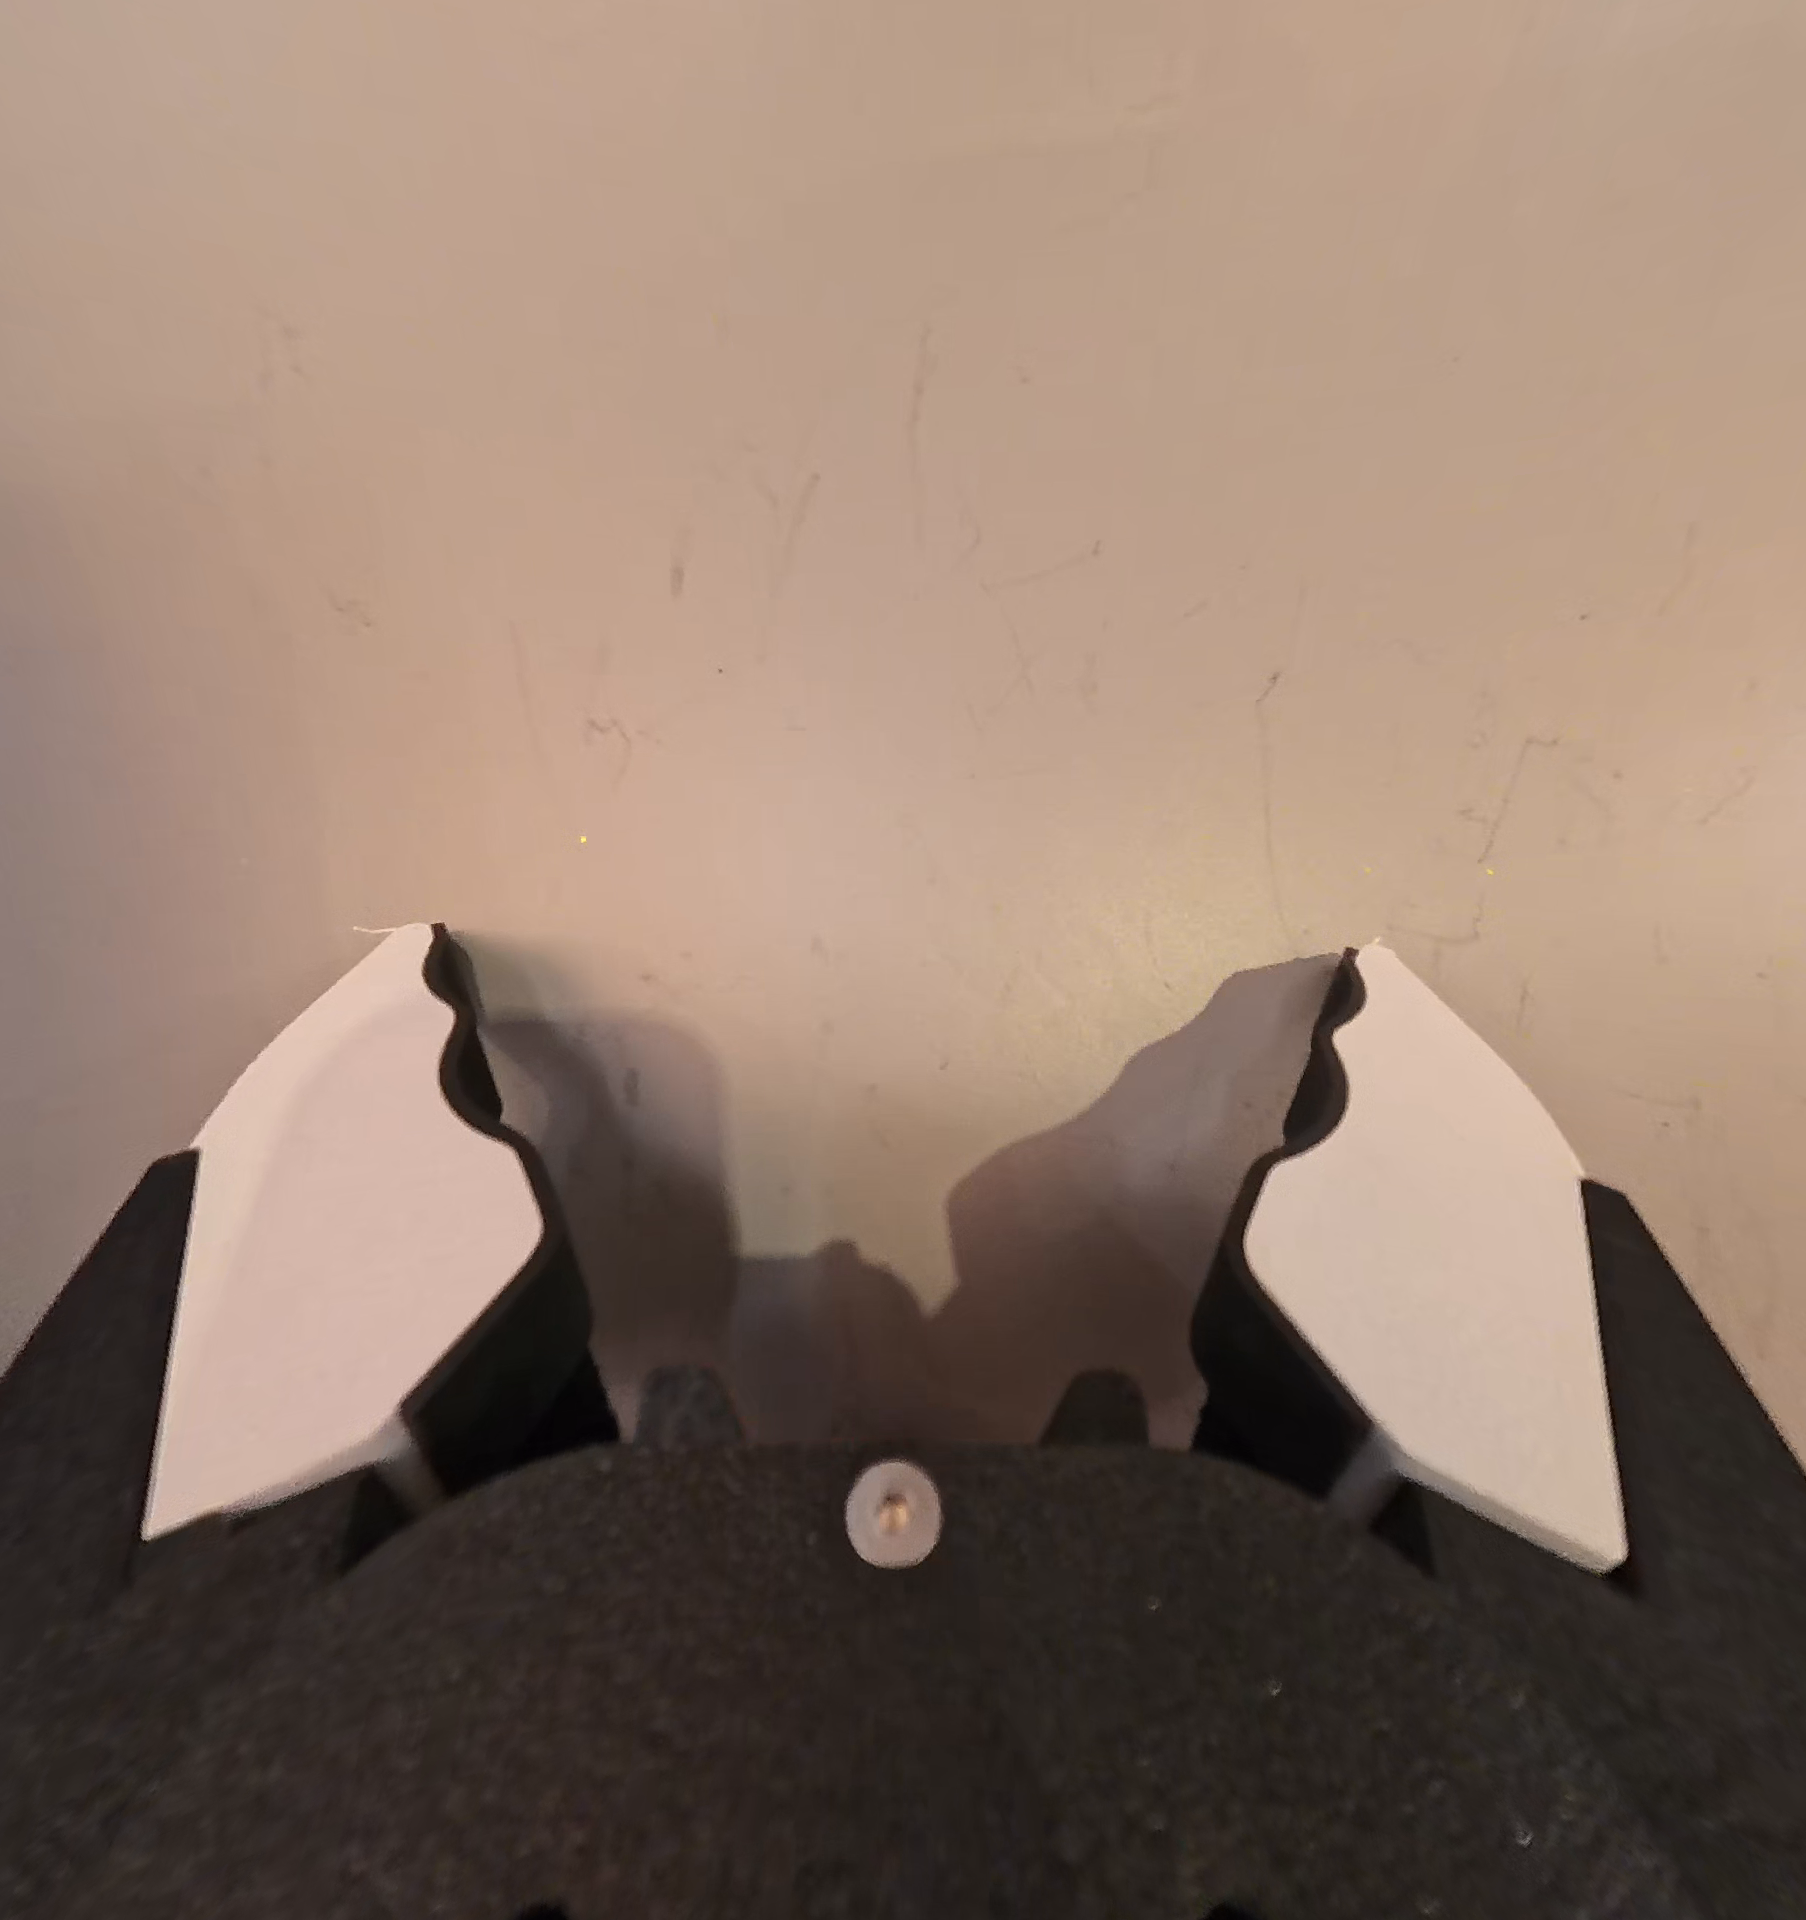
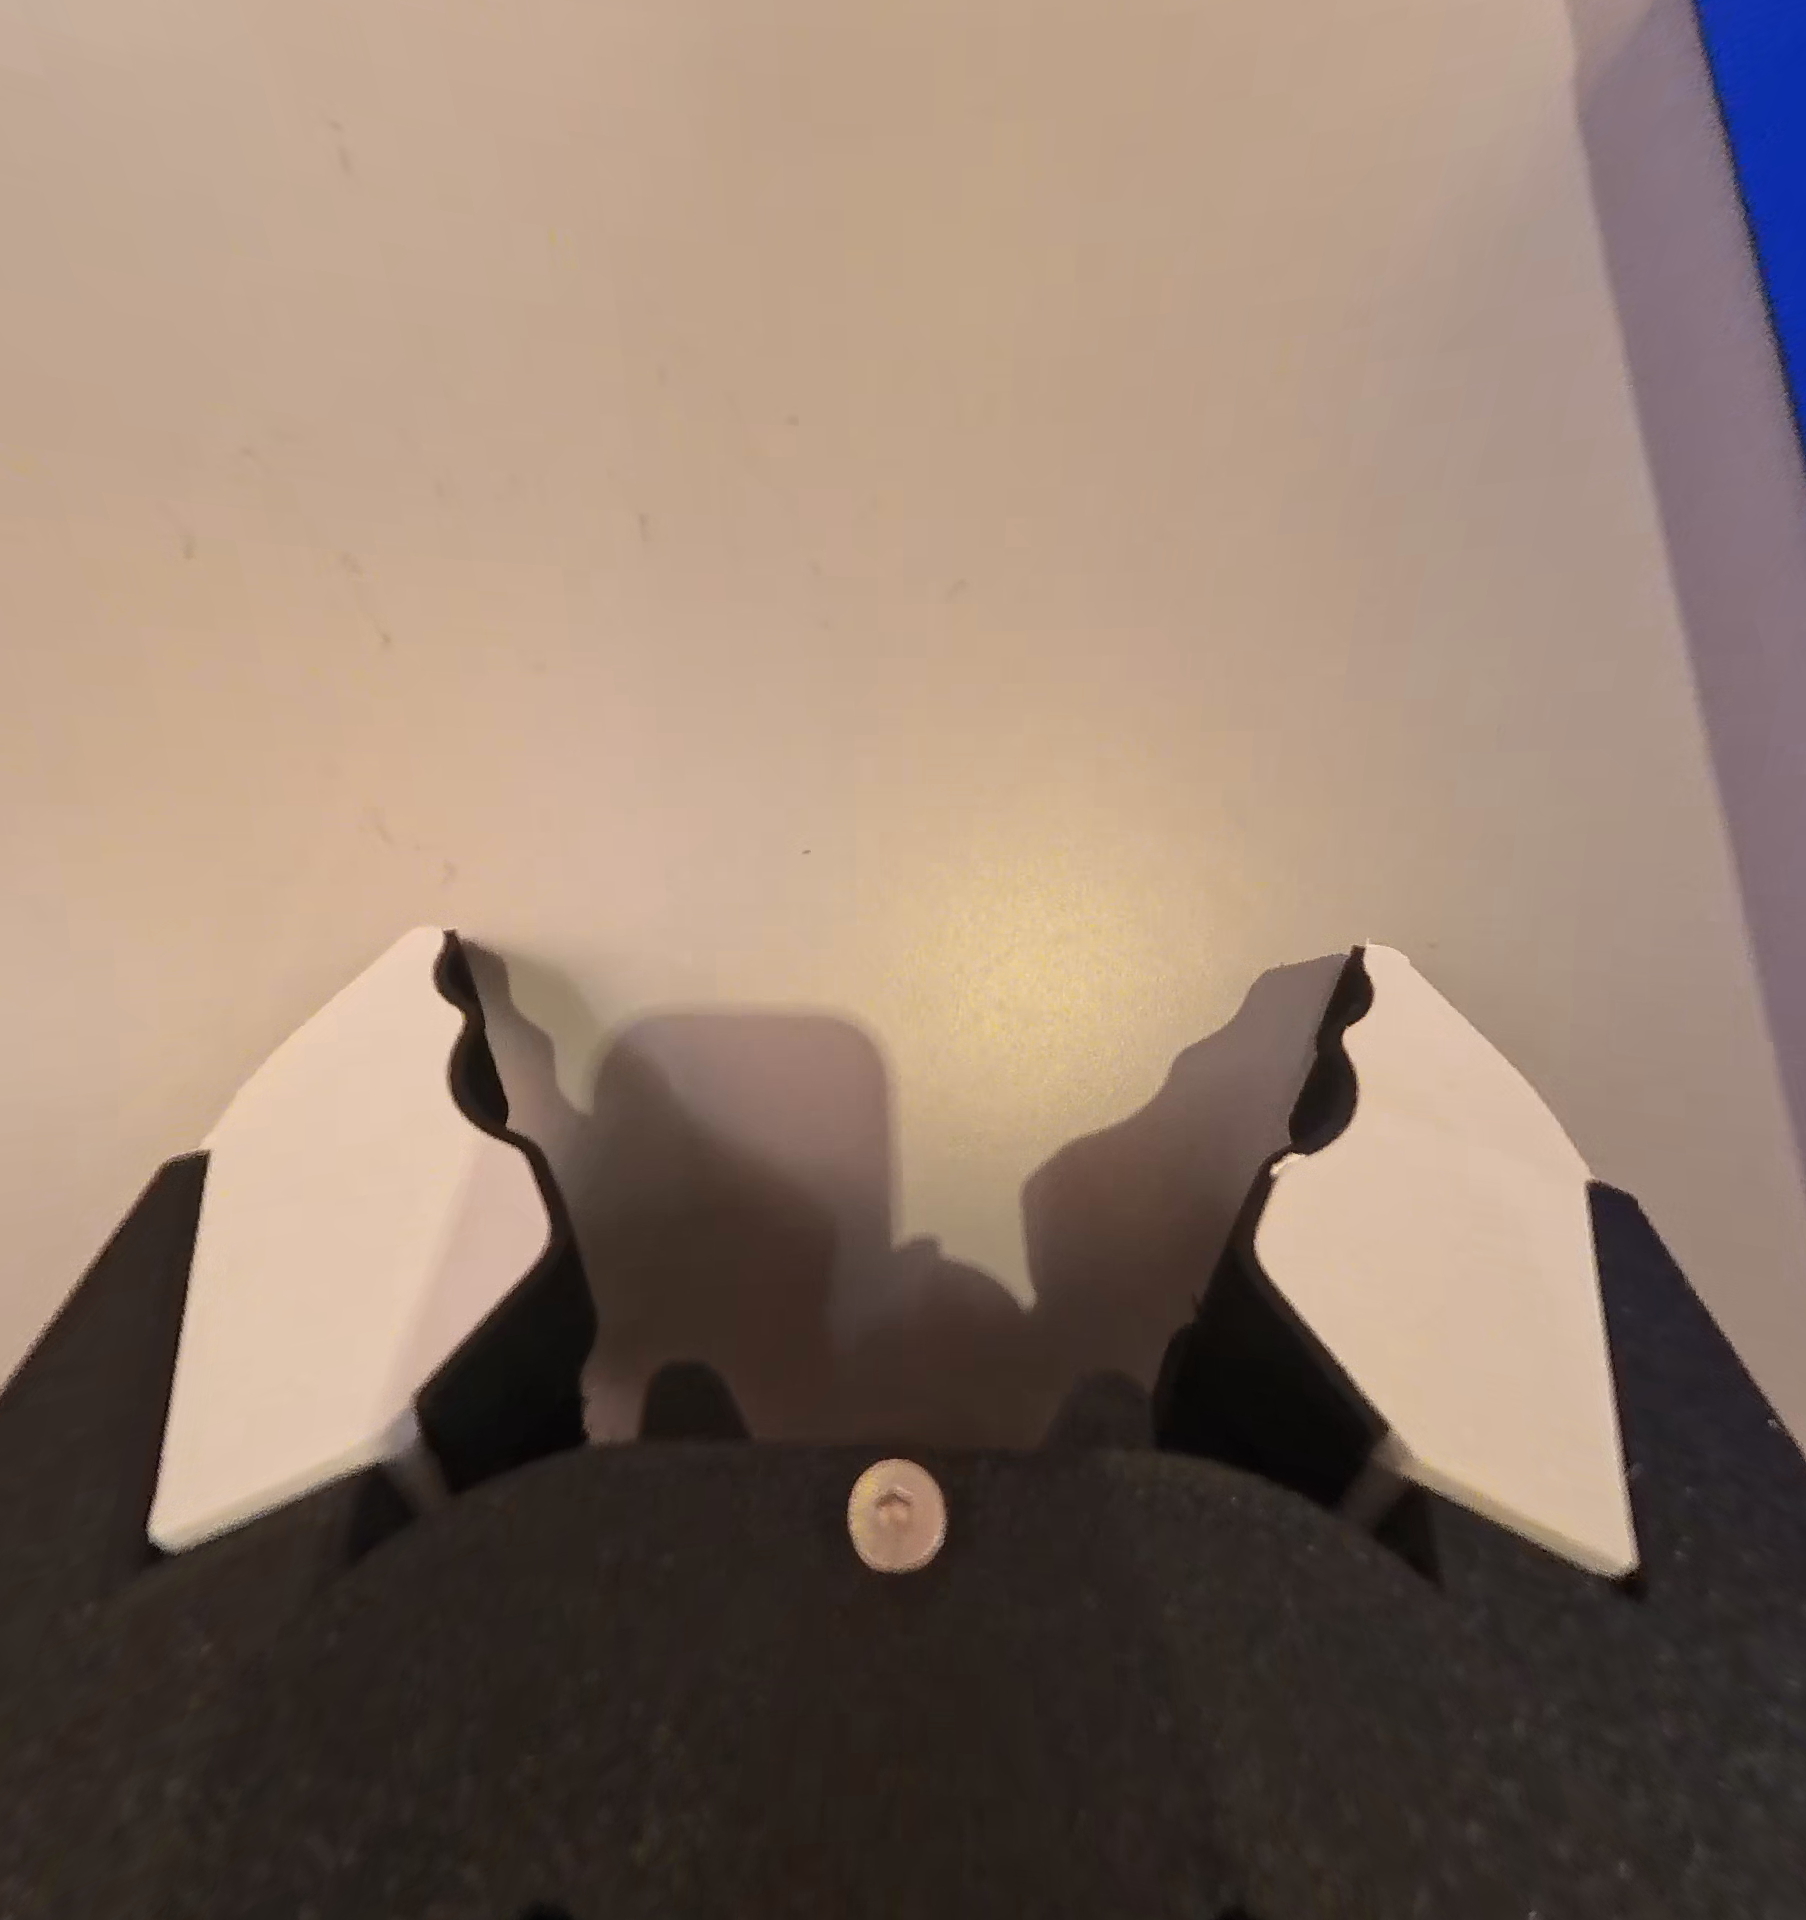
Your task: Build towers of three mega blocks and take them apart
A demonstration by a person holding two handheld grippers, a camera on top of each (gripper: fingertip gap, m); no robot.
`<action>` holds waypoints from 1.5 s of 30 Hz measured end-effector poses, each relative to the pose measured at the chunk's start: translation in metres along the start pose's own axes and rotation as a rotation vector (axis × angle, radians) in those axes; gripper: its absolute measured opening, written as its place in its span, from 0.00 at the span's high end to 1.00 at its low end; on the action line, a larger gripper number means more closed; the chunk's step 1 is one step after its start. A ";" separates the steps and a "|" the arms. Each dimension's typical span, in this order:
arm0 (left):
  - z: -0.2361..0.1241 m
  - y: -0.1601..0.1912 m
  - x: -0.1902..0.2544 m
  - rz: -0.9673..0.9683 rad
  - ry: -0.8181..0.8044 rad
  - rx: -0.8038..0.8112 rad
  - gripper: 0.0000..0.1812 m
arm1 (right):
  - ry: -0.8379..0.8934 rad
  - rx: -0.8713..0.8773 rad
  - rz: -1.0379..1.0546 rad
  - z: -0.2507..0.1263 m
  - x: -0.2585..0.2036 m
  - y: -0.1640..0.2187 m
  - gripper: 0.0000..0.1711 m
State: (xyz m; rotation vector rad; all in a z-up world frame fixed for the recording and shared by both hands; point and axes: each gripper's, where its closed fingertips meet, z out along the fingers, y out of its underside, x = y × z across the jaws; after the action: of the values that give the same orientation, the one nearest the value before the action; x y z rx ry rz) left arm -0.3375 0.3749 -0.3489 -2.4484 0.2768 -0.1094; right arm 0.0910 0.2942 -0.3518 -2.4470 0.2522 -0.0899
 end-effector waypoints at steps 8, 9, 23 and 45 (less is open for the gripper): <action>0.002 -0.002 -0.001 0.013 0.011 0.001 0.19 | -0.010 0.001 -0.012 0.000 0.000 -0.001 0.15; 0.002 -0.002 -0.001 0.014 0.012 0.001 0.19 | -0.013 0.001 -0.015 0.000 0.000 -0.001 0.15; -0.006 -0.013 0.003 -0.059 0.141 0.081 0.19 | -0.037 0.070 -0.018 -0.005 -0.001 -0.011 0.15; -0.127 -0.079 -0.006 0.030 0.177 0.685 0.22 | -0.078 0.701 -0.082 -0.117 0.029 -0.089 0.15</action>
State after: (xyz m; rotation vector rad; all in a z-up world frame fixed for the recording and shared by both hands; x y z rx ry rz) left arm -0.3488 0.3588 -0.2005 -1.7556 0.2940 -0.3477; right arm 0.1187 0.2840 -0.2050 -1.7572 0.0652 -0.0982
